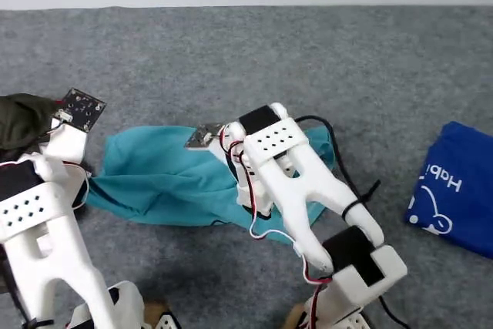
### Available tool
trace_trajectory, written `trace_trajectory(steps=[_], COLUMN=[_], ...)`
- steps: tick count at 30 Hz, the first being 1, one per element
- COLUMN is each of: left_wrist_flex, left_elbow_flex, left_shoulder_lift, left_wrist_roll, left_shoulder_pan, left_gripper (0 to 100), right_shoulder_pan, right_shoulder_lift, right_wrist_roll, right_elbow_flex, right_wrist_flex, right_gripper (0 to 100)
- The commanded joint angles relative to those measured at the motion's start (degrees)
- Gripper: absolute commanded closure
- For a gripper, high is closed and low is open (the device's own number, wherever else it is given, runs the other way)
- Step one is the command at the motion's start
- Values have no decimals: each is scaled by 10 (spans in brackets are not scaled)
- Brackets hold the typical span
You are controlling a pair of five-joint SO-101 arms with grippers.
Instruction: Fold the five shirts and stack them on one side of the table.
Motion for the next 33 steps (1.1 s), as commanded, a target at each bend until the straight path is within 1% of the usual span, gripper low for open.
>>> trace_trajectory(steps=[1,5,9,11,15,16,18,23,26,29,33], left_wrist_flex=[-14,-14,-14,-14,-14,-14,-14,-14,-14,-14,-14], left_elbow_flex=[-7,-5,-4,-4,-4,-4,-4,-4,-4,-4,-4], left_shoulder_lift=[-18,-18,-18,-18,-18,-18,-18,-18,-18,-18,-18], left_wrist_roll=[-4,-4,-4,-4,-4,-4,-4,-4,-4,-4,-4], left_shoulder_pan=[4,4,2,2,2,2,4,4,4,4,4], left_gripper=[995,995,995,995,995,995,995,995,995,995,995], right_shoulder_pan=[10,18,45,59,82,87,89,69,69,80,100], right_shoulder_lift=[33,76,102,108,110,110,110,111,112,102,66], right_wrist_roll=[7,7,7,12,55,56,58,56,55,55,59], right_elbow_flex=[-6,-6,-6,-6,-6,-6,-6,-12,-13,-18,-69], right_wrist_flex=[-25,-53,-73,-75,-71,-71,-70,-53,-51,-48,0], right_gripper=[767,768,771,808,929,938,931,905,906,941,989])
